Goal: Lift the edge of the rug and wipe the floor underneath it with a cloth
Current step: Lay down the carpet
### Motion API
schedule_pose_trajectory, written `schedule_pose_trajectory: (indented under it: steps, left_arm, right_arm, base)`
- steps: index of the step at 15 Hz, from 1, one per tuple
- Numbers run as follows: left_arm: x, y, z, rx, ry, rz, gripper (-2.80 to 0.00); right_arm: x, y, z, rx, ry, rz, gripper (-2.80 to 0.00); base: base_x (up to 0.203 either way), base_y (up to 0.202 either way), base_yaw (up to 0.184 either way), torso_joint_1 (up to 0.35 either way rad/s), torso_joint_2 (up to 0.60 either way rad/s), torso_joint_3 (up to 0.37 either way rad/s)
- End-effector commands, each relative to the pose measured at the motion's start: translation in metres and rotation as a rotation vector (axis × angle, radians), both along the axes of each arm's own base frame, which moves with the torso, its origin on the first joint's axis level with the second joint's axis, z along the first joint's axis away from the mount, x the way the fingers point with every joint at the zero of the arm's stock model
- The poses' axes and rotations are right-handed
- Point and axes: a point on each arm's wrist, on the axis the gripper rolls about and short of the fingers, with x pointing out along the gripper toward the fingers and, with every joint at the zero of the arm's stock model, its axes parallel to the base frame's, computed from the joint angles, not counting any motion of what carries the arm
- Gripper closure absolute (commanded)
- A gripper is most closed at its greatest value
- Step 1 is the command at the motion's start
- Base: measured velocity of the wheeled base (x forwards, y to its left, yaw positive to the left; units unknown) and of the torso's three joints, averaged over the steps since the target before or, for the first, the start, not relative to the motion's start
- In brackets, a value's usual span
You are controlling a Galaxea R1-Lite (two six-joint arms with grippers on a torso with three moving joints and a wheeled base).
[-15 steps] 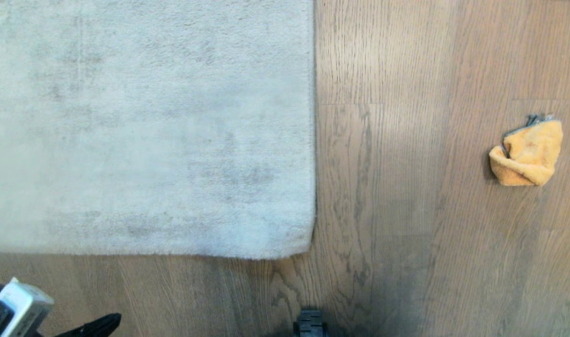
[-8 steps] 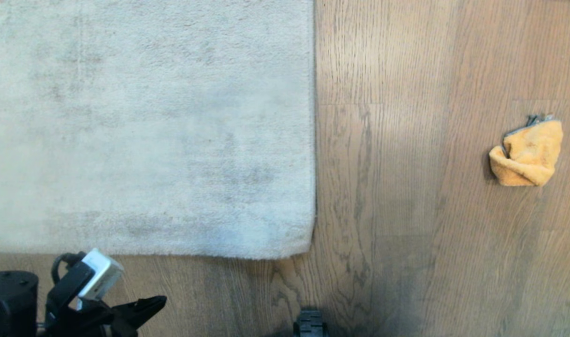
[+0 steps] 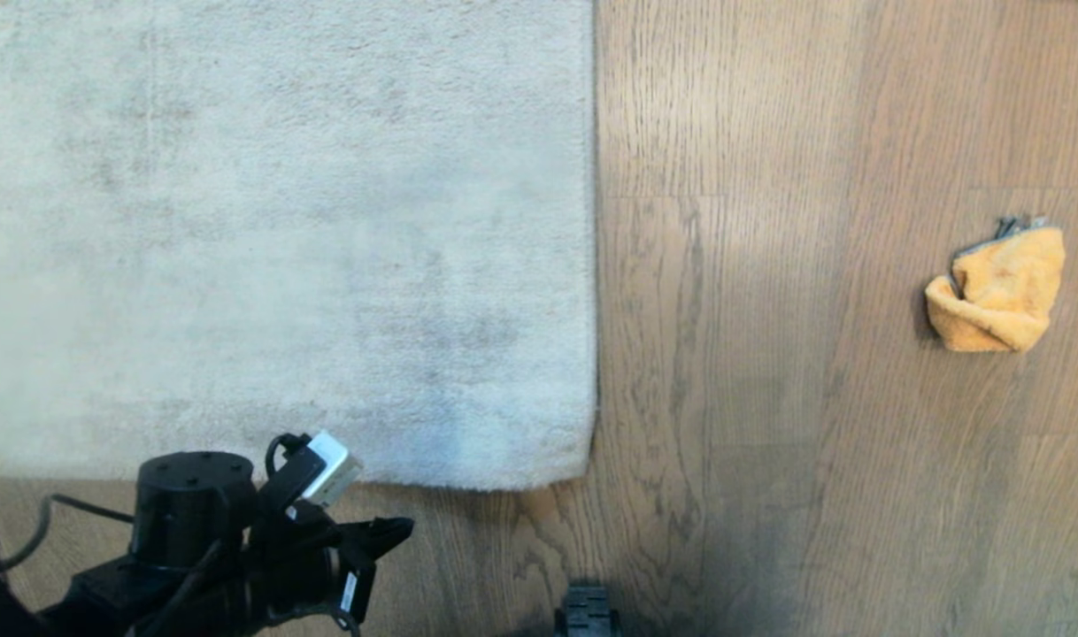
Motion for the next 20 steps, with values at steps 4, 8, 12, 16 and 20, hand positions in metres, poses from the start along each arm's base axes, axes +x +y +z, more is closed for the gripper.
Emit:
schedule_pose_trajectory:
  steps: [4, 8, 12, 16, 20]
  left_arm:
    - [0.034, -0.041, -0.03, -0.112, -0.091, -0.066, 0.0]
    - [0.059, -0.073, -0.027, -0.23, -0.124, -0.085, 0.0]
    - [0.072, -0.083, -0.045, -0.205, -0.105, -0.096, 0.0]
    - [0.073, -0.084, -0.059, -0.104, -0.077, -0.135, 0.0]
    - [0.088, -0.091, -0.064, -0.018, -0.131, -0.164, 0.0]
  right_arm:
    - [0.0, 0.0, 0.0, -0.001, 0.001, 0.0, 0.0]
    - [0.0, 0.0, 0.0, -0.001, 0.001, 0.0, 0.0]
    - [0.0, 0.0, 0.0, -0.001, 0.001, 0.001, 0.0]
    - [0.0, 0.0, 0.0, -0.001, 0.001, 0.001, 0.0]
    - [0.0, 0.0, 0.0, -0.001, 0.001, 0.001, 0.0]
  base:
    - [0.0, 0.0, 0.0, 0.0, 0.0, 0.0]
    - [0.0, 0.0, 0.0, 0.0, 0.0, 0.0]
    - [0.0, 0.0, 0.0, 0.0, 0.0, 0.0]
    - [0.0, 0.0, 0.0, 0.0, 0.0, 0.0]
    - [0.0, 0.0, 0.0, 0.0, 0.0, 0.0]
